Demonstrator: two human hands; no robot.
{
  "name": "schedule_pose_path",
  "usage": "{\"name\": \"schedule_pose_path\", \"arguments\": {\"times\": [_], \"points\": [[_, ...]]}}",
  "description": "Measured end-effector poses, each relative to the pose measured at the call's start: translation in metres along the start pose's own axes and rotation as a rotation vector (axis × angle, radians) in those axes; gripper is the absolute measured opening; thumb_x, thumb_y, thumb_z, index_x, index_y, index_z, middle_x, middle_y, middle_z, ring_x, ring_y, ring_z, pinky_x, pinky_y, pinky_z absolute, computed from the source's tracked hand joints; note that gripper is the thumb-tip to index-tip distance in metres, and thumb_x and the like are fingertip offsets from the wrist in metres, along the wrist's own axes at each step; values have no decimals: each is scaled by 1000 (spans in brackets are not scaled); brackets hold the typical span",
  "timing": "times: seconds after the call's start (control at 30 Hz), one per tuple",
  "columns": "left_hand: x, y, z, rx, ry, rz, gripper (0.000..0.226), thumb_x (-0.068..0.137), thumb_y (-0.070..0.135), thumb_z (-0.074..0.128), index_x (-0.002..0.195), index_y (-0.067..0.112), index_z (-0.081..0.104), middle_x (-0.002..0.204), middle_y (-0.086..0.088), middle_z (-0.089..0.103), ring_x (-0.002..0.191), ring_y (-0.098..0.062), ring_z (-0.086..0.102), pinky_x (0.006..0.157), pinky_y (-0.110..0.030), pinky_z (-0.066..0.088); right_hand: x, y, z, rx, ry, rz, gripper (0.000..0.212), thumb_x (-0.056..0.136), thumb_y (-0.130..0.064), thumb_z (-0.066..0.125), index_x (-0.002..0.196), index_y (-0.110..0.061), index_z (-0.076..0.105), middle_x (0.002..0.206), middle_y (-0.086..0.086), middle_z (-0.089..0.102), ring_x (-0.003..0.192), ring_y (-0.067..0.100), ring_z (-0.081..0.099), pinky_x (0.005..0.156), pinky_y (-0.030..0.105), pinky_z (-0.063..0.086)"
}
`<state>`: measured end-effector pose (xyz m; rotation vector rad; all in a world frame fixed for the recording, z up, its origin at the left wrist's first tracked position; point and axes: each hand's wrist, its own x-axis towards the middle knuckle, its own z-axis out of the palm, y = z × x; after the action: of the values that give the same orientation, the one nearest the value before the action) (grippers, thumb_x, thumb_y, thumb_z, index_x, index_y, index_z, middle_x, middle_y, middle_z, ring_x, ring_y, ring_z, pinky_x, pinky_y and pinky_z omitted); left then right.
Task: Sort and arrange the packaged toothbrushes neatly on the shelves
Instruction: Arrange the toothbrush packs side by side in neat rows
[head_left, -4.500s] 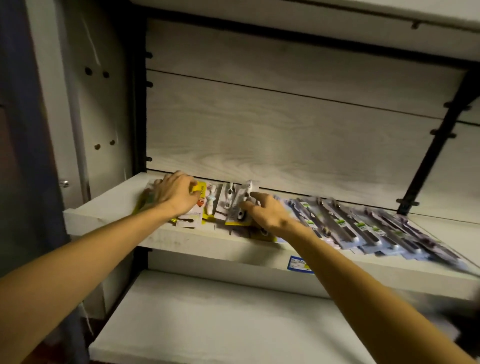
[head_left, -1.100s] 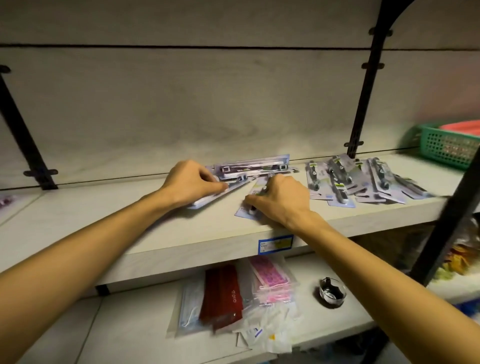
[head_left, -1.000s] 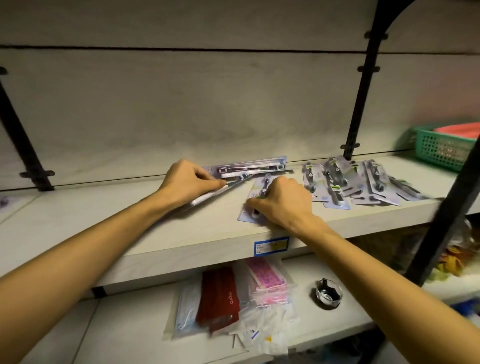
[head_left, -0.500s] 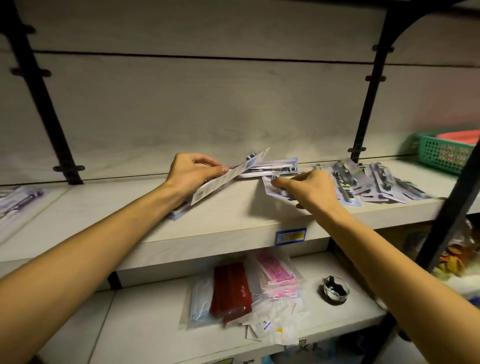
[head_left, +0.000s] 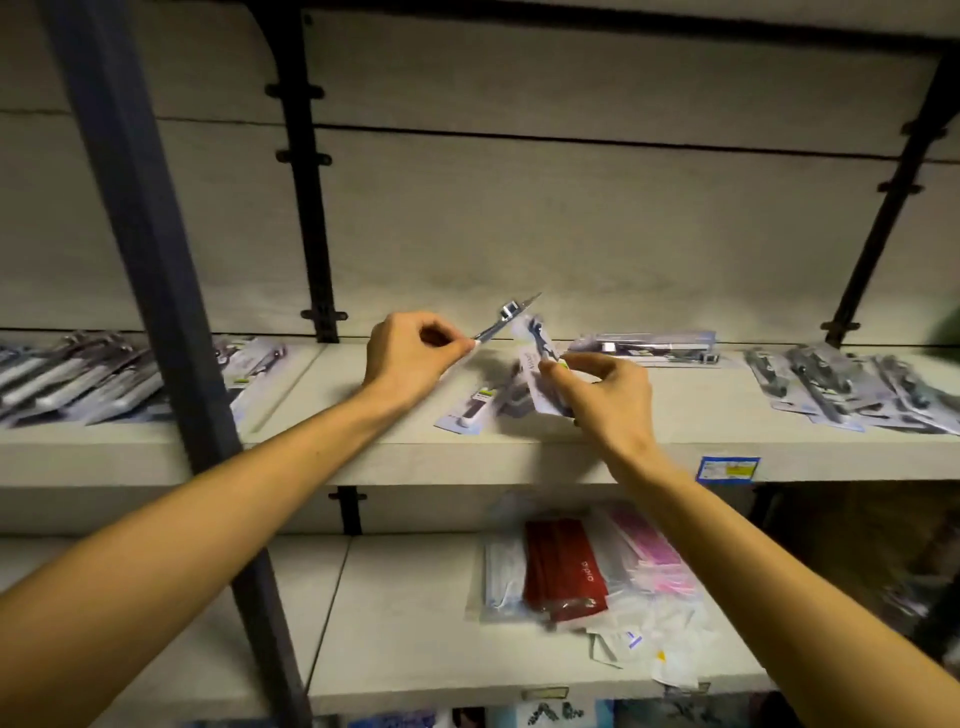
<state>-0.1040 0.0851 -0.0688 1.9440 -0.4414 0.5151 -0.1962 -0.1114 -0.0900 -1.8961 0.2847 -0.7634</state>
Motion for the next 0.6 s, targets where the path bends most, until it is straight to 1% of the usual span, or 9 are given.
{"name": "schedule_pose_path", "arguments": {"times": [0.07,0.13,0.2,0.33,0.4,0.47,0.5,0.53,0.6], "points": [[-1,-7,-22,131,32,44,13,76,32,84,77,20,78,72,9,74,71,-8,70,73,-35,59,-6,-9,24,-16,-33,-43,47,76,-46,77,109,-13,76,98,2,77,88,14,72,86,41,59],[-3,-14,-39,245,41,66,12,77,32,83,79,21,79,74,10,74,70,-7,68,71,-34,59,-10,-20,45,-49,-88,-83,50,75,-49,75,111,-14,75,99,1,77,87,13,72,85,40,59],[-7,-22,-53,309,58,68,12,78,33,82,78,22,78,73,10,73,70,-7,67,69,-34,58,-12,-29,62,-87,-134,-113,52,74,-51,74,112,-15,74,93,1,77,82,12,72,82,39,60],[-17,-35,-73,309,92,128,11,79,35,81,78,25,76,72,13,72,69,-1,67,69,-33,58,-18,-39,82,-25,-162,-131,45,77,-46,74,111,-18,74,79,0,77,68,10,72,75,38,61],[-26,-39,-83,248,101,190,12,81,35,81,87,26,76,78,16,72,72,2,67,69,-31,58,-23,-44,89,79,-150,-143,37,80,-38,75,110,-18,74,70,0,75,59,8,70,68,36,61],[-35,-41,-92,176,115,248,23,83,34,79,104,24,75,90,14,73,79,-1,67,71,-31,59,-32,-49,96,199,-106,-151,31,82,-32,73,110,-19,73,65,0,74,56,9,69,62,34,59],[-39,-41,-97,151,122,277,30,84,33,78,112,22,73,97,12,74,83,-4,68,73,-31,60,-37,-53,100,237,-64,-163,29,83,-31,72,111,-20,72,67,1,74,58,11,70,62,35,59],[-44,-40,-102,136,129,308,35,86,32,77,118,21,71,103,9,74,86,-6,69,76,-31,60,-43,-57,104,261,-15,-184,29,84,-30,71,112,-22,71,74,2,75,64,14,71,66,36,59],[-53,-35,-114,127,154,380,38,88,29,76,124,19,69,110,5,73,87,-10,69,78,-32,59,-58,-67,111,322,77,-251,32,87,-28,69,119,-22,67,101,4,75,84,20,71,78,43,59]]}}
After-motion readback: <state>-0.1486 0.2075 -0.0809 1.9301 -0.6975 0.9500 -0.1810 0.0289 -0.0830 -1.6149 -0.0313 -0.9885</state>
